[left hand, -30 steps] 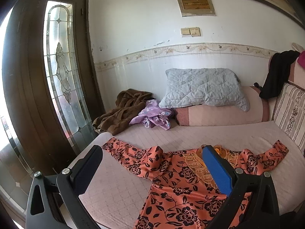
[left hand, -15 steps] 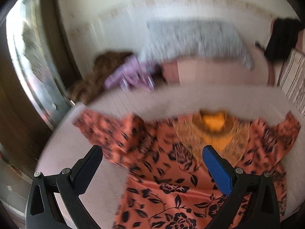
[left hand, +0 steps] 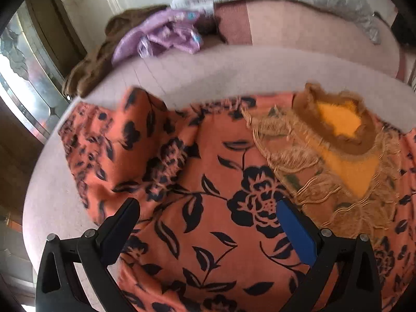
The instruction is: Fold small clothes
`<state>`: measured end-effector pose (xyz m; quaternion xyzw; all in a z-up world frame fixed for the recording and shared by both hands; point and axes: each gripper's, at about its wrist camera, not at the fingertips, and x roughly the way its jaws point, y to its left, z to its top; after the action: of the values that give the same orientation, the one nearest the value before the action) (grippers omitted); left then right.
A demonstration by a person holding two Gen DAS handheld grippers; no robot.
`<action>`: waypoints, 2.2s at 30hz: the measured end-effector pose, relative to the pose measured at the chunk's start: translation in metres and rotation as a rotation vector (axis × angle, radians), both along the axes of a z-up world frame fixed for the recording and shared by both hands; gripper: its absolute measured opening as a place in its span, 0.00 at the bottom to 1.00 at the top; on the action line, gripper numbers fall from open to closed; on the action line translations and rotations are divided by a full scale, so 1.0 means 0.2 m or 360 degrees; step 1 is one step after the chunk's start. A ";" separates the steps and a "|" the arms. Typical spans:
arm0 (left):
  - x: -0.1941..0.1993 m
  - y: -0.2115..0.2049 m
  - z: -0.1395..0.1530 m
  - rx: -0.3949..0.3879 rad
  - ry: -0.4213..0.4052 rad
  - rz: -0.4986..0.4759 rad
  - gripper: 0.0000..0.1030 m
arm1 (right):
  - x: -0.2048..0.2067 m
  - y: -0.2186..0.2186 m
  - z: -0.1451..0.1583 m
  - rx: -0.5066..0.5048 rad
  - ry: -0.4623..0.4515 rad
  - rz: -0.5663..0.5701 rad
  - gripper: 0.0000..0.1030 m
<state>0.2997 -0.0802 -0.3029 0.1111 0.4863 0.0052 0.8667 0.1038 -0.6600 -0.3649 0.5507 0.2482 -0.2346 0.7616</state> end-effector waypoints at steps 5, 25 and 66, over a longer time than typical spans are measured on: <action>0.02 0.05 -0.10 -0.0128 0.0149 0.0062 1.00 | 0.08 0.04 0.00 -0.0041 0.0007 0.0010 0.09; -0.17 0.82 0.40 -0.0093 -0.0350 0.0456 1.00 | 0.38 1.81 1.08 -0.0464 -0.0673 0.0948 0.08; 0.42 1.76 0.09 -0.0719 -0.0195 0.1017 0.98 | 0.37 1.95 0.40 -0.0687 0.0033 0.1431 0.54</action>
<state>0.3830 0.2724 -0.2857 -0.2399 0.4326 0.1740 0.8515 0.1783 -0.2707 -0.2839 0.2166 0.4144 0.0656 0.8815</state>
